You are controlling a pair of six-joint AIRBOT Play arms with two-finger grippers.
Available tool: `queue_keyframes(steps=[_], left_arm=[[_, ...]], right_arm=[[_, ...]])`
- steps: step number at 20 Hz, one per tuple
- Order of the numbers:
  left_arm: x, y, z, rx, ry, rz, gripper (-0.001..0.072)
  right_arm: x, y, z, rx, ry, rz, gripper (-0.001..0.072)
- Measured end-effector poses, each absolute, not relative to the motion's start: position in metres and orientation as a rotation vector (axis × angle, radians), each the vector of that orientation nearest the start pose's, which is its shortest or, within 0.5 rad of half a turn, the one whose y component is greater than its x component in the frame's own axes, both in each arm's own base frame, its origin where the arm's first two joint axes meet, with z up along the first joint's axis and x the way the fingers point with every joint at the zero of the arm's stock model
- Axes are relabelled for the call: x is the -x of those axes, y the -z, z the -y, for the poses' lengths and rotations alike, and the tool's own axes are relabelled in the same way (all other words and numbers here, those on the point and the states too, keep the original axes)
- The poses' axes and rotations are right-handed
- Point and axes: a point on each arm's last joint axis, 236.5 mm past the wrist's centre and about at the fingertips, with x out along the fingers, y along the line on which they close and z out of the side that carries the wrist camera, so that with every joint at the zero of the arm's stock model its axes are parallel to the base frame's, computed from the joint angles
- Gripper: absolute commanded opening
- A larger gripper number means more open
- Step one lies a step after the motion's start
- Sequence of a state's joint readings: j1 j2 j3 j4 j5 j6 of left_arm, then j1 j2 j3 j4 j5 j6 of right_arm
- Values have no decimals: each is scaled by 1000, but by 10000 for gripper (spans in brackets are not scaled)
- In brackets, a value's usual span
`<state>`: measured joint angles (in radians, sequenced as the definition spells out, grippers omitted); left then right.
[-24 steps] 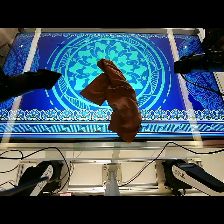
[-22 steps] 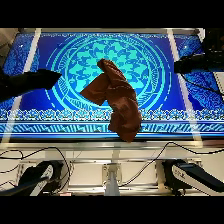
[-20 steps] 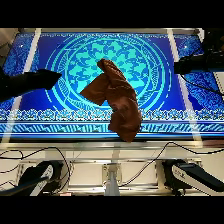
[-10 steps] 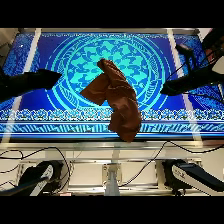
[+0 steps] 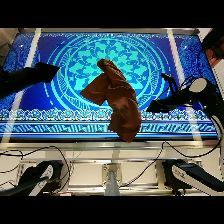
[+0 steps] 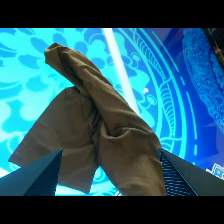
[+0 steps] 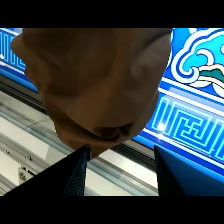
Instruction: Fold the clothes and pants, and hang the long-sleeved shirts on hangers.
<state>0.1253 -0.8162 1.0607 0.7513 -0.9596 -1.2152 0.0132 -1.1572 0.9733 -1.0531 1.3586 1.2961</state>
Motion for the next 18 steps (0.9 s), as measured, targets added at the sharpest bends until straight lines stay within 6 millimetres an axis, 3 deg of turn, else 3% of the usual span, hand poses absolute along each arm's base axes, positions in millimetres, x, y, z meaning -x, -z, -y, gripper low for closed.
queue_keyframes(steps=[1,2,3,7,8,10,11,15,18], left_arm=[[-365,-226,96,386,450,-545,562],[-368,-222,93,380,440,-549,328],[-371,-218,91,376,431,-557,274],[-395,-185,85,379,405,-625,316],[-403,-171,85,383,404,-659,413],[-418,-145,92,395,421,-740,685],[-425,-131,97,398,437,-786,720],[-456,-72,120,413,494,-955,716],[-468,-23,125,438,499,-1065,716]], right_arm=[[-289,-6,-118,-254,-517,-1433,452],[-292,-3,-118,-262,-509,-1424,452],[-294,0,-118,-267,-502,-1413,452],[-305,4,-117,-277,-476,-1368,452],[-307,4,-116,-277,-472,-1362,451],[-310,4,-116,-280,-466,-1348,451],[-310,4,-116,-279,-464,-1346,451],[-313,4,-115,-279,-459,-1336,452],[-314,4,-115,-278,-457,-1334,451]])
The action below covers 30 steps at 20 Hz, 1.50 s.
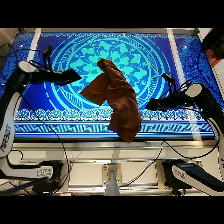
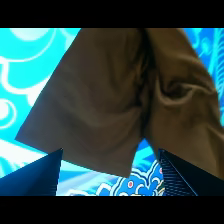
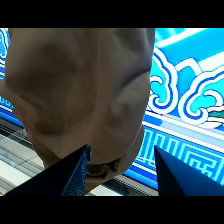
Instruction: Fold the clothes and pants, and hang the long-sleeved shirts on hangers.
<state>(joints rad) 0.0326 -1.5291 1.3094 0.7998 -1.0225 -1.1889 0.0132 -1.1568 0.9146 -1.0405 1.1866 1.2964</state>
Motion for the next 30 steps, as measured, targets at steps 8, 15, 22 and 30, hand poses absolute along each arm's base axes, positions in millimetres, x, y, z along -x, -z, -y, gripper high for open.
queue_keyframes(steps=[8,15,22,30], left_arm=[[-468,66,115,386,484,-1230,716],[-473,100,123,297,506,-1232,706],[-471,114,157,219,551,-1225,703],[-459,125,190,156,599,-1239,20]], right_arm=[[-315,5,-114,-274,-453,-1327,449],[-318,-1,-123,-321,-473,-1312,447],[-323,-6,-130,-363,-483,-1285,447],[-283,-5,-165,-238,-664,-1378,447]])
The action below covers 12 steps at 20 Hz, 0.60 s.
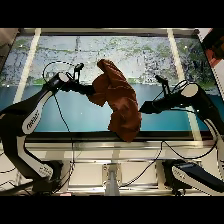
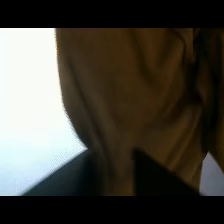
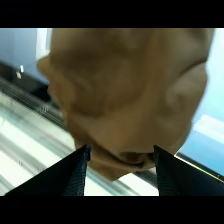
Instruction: Fold the clothes and pants, and hang the long-sleeved shirts on hangers.
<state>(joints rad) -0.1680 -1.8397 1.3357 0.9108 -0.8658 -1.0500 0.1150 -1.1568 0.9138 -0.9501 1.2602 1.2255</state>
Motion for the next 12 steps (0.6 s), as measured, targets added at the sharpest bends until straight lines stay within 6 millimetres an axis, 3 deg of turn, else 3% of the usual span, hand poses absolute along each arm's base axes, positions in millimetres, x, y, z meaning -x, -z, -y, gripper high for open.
queue_keyframes(steps=[4,7,9,12], left_arm=[[-459,124,193,150,603,-1236,21],[-461,119,193,150,603,-1224,20],[-463,112,191,143,602,-1209,20],[-468,91,186,132,599,-1165,20]], right_arm=[[-234,10,-190,38,-816,-1478,452],[-197,31,-194,252,-866,-1554,633],[-174,47,-197,346,-878,-1592,644],[-159,70,-206,407,-856,-1577,644]])
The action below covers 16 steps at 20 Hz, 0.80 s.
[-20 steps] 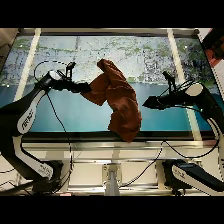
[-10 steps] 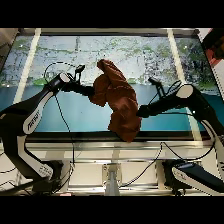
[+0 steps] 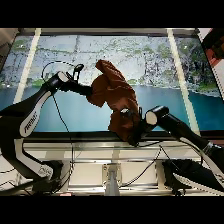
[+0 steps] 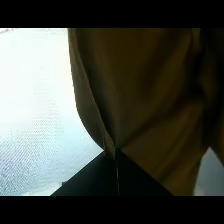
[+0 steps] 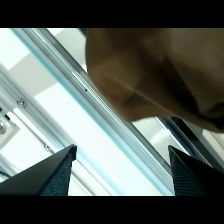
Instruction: Fold the clothes and pants, and hang the long-sleeved shirts on hangers.
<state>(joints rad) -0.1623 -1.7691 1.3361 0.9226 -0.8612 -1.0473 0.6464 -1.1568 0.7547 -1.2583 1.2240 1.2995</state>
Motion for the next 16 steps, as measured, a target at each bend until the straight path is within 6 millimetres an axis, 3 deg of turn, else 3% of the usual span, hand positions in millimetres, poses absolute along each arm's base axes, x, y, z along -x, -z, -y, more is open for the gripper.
queue_keyframes(steps=[4,8,9,10,12,16], left_arm=[[-476,52,186,135,602,-1084,21],[-476,31,186,131,609,-1046,21],[-475,29,187,130,613,-1047,21],[-474,27,188,132,618,-1049,21],[-470,26,188,131,627,-1058,21],[-466,24,189,131,637,-1067,21]], right_arm=[[-162,91,-222,422,-812,-1478,644],[-180,104,-232,451,-789,-1367,642],[-183,108,-233,459,-782,-1356,587],[-185,113,-232,476,-777,-1352,453],[-190,123,-230,499,-763,-1351,23],[-186,129,-229,500,-748,-1388,14]])
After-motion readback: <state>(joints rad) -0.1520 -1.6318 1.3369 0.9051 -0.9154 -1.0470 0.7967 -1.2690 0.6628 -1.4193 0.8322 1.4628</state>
